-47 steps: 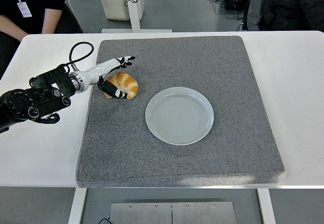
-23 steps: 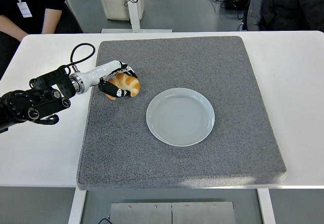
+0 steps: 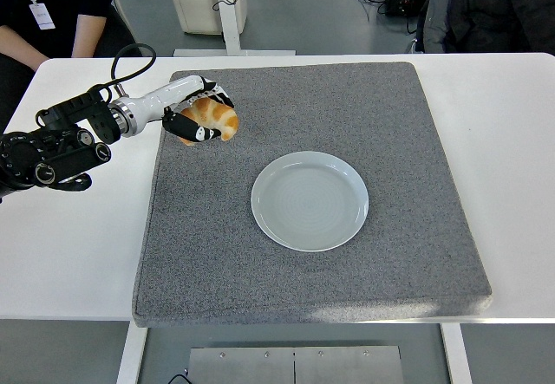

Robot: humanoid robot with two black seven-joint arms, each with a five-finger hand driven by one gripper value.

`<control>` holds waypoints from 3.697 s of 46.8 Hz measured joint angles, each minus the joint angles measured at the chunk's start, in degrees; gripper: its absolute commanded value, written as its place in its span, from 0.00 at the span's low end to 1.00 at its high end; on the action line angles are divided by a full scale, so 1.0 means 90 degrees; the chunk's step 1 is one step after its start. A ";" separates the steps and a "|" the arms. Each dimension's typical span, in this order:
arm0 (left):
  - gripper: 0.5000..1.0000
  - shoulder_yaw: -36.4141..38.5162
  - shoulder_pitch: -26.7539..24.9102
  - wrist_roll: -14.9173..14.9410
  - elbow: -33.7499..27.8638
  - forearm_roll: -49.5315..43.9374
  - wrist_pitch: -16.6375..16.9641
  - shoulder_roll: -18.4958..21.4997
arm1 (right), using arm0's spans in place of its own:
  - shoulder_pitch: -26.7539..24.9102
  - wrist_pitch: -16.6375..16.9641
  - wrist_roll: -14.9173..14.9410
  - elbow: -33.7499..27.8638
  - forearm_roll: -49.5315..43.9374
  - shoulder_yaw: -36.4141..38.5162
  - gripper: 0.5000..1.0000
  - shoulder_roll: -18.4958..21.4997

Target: Place the bread on the plate

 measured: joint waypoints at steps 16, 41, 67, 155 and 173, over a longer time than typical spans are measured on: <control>0.00 0.0009 -0.0407 -0.0043 0.0000 0.0045 -0.0067 0.0213 | -0.0007 0.0000 0.0001 0.0000 -0.0001 0.0000 1.00 0.0000; 0.00 0.0000 -0.2151 0.0034 0.0000 0.0051 -0.0627 0.0460 | 0.0000 0.0000 0.0000 0.0000 -0.0003 0.0000 1.00 0.0000; 0.00 -0.0001 -0.2366 0.0089 0.0227 0.0046 -0.0507 -0.1093 | -0.0002 0.0000 0.0000 0.0001 -0.0003 0.0000 1.00 0.0000; 0.00 0.0460 -0.0323 -0.0032 -0.1191 0.2325 0.0797 -0.1468 | 0.0000 0.0000 0.0000 -0.0010 -0.0003 0.0009 1.00 0.0000; 0.00 0.0450 -0.0148 -0.0041 -0.1191 0.2330 0.0848 -0.1451 | -0.0001 0.0000 0.0000 -0.0003 -0.0003 0.0008 1.00 0.0000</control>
